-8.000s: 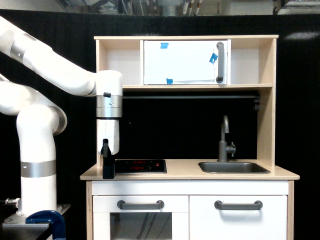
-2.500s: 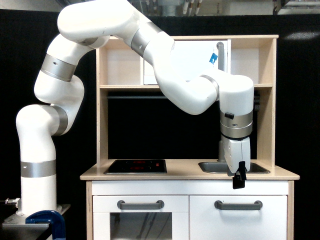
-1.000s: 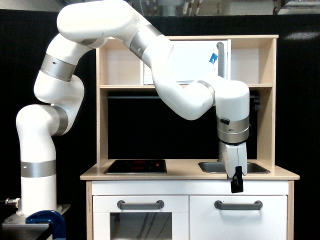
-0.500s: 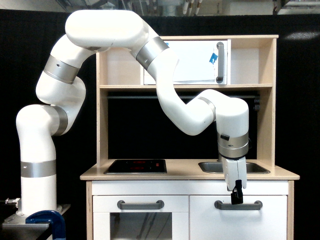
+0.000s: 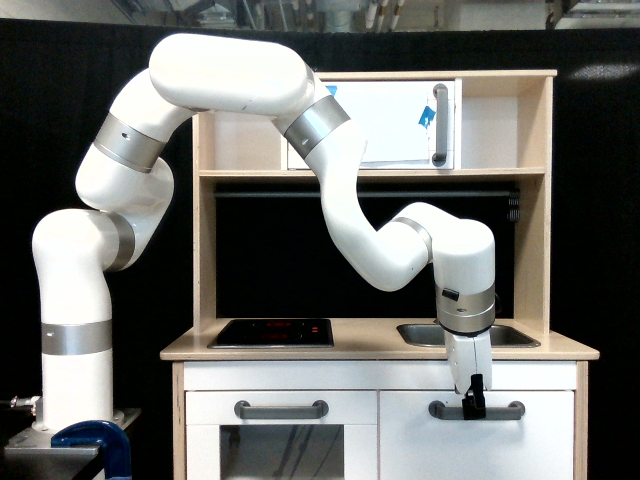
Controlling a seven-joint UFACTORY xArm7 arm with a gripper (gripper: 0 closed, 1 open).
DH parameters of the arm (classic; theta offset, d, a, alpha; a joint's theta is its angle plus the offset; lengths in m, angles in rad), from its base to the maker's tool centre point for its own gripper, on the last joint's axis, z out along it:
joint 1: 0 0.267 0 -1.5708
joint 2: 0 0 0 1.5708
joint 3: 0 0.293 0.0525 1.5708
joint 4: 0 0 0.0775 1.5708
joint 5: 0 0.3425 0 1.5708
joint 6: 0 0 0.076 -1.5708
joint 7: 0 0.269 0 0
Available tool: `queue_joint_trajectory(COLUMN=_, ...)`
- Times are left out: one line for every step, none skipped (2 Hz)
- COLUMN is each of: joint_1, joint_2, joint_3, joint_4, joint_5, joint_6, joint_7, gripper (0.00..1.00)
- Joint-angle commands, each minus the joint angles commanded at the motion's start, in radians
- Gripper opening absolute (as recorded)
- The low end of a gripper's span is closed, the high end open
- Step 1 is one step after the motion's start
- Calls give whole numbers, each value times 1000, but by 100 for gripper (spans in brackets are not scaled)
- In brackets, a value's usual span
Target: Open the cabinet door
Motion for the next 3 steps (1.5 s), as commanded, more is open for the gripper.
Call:
queue_joint_trajectory(joint_1=22, joint_2=41, joint_3=27, joint_4=27, joint_5=-4, joint_6=-40, joint_7=31, gripper=100)
queue_joint_trajectory(joint_1=30, joint_2=55, joint_3=51, joint_4=15, joint_5=4, joint_6=-79, joint_7=34, gripper=100)
queue_joint_trajectory(joint_1=24, joint_2=64, joint_3=73, joint_4=-11, joint_5=19, joint_6=-116, joint_7=15, gripper=100)
